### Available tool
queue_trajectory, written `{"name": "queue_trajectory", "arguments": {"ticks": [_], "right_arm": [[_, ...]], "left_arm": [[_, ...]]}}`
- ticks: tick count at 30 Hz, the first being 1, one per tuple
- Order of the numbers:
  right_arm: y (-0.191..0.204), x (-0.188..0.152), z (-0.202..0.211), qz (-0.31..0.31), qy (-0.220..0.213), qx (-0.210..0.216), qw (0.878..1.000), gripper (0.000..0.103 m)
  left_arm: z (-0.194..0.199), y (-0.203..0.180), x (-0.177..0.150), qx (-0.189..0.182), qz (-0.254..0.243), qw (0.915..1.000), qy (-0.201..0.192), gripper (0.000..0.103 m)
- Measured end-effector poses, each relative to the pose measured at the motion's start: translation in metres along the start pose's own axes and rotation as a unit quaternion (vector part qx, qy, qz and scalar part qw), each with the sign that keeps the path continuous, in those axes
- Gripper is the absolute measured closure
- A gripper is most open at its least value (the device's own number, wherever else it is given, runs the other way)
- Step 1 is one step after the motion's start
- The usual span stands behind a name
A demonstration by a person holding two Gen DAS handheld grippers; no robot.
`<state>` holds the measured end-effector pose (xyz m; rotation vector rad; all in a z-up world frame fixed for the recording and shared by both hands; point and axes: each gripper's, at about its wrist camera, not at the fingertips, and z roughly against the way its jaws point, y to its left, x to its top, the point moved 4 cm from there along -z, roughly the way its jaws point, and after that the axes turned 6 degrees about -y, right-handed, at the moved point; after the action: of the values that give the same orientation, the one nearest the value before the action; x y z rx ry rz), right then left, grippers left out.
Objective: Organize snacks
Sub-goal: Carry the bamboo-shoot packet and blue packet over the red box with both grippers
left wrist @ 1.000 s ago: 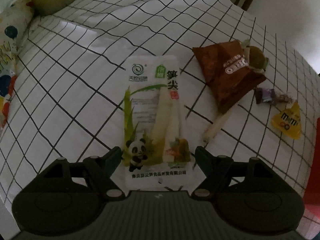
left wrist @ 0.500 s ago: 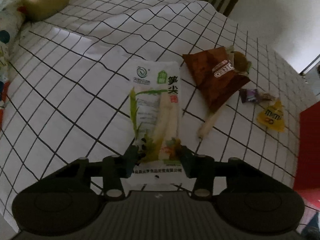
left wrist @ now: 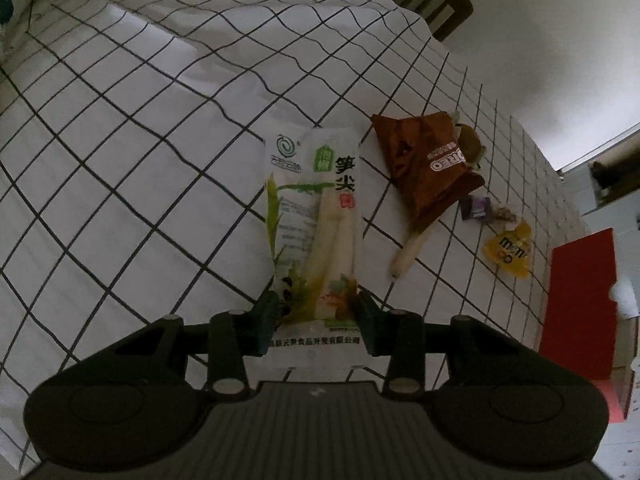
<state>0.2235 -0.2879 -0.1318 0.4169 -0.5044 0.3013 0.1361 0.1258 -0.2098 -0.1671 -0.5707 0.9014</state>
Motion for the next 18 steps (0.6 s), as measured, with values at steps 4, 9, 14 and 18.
{"name": "queue_trajectory", "arguments": {"ticks": [4, 9, 14, 18], "right_arm": [[0.005, 0.001, 0.001, 0.003, -0.002, -0.003, 1.000, 0.065], [0.009, 0.004, 0.006, 0.005, -0.006, -0.004, 1.000, 0.065], [0.008, 0.007, 0.015, -0.003, -0.009, 0.001, 1.000, 0.065], [0.003, 0.009, 0.024, -0.008, -0.014, 0.007, 1.000, 0.065]], "left_arm": [[0.005, 0.003, 0.000, -0.017, -0.001, 0.9999, 0.003, 0.062], [0.015, 0.001, -0.004, -0.046, 0.000, 0.9988, 0.017, 0.062], [0.023, -0.010, -0.016, -0.080, 0.003, 0.9957, 0.047, 0.062], [0.031, -0.026, -0.027, -0.107, 0.006, 0.9919, 0.068, 0.062]]}}
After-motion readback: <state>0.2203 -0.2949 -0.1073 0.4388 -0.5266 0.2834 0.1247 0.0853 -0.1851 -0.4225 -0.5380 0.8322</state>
